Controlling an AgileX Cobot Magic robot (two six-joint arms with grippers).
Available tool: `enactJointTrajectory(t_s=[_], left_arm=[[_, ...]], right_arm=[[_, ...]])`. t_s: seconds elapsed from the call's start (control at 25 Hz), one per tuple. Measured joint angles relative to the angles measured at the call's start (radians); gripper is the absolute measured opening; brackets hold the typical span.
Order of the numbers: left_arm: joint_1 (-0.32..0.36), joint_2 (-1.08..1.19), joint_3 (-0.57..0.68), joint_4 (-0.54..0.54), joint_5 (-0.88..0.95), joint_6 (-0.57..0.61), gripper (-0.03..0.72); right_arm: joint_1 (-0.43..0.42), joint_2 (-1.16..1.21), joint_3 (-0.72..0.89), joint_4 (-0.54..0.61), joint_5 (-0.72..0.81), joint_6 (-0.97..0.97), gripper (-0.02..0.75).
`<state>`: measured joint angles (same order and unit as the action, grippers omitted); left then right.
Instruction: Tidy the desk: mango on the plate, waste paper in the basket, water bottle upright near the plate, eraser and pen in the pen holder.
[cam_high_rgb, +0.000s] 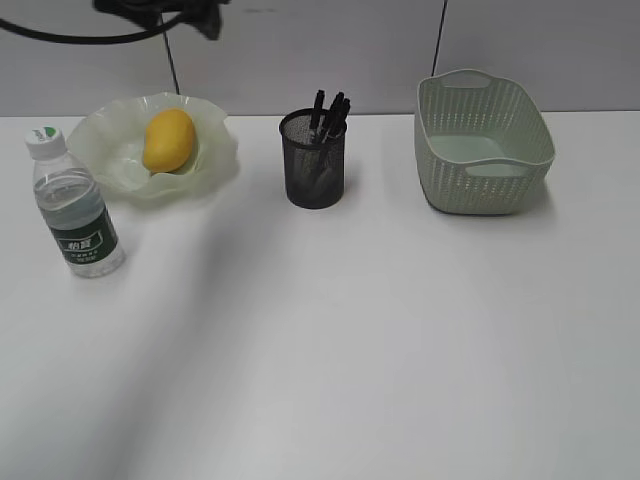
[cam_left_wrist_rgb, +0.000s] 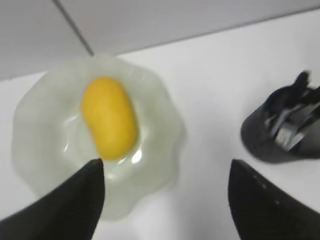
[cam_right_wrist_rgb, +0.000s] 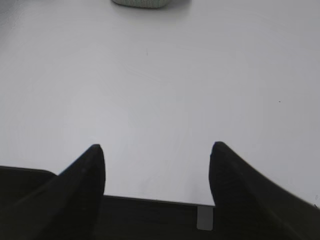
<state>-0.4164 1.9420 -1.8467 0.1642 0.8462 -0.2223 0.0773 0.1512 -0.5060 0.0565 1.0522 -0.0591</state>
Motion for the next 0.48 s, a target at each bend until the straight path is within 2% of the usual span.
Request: enactJointTrajectory(t_s=[0.08, 0.24, 0.36, 0.48], left_arm=[[0.074, -0.018, 0.0, -0.048, 0.113, 0.087, 0.582], [0.167, -0.083, 0.0, -0.05, 0.296, 0.175, 0.582], [0.215, -0.162, 0.018, -0.06, 0.356, 0.211, 0.582], [0.236, -0.295, 0.108, -0.081, 0.361, 0.23, 0.582]], right_arm=[[0.0, 0.0, 0.0, 0.0, 0.0, 0.0, 0.521], [0.0, 0.0, 0.0, 0.0, 0.0, 0.0, 0.521], [0.0, 0.012, 0.0, 0.0, -0.001, 0.0, 0.521], [0.0, 0.021, 0.0, 0.001, -0.002, 0.0, 0.521]])
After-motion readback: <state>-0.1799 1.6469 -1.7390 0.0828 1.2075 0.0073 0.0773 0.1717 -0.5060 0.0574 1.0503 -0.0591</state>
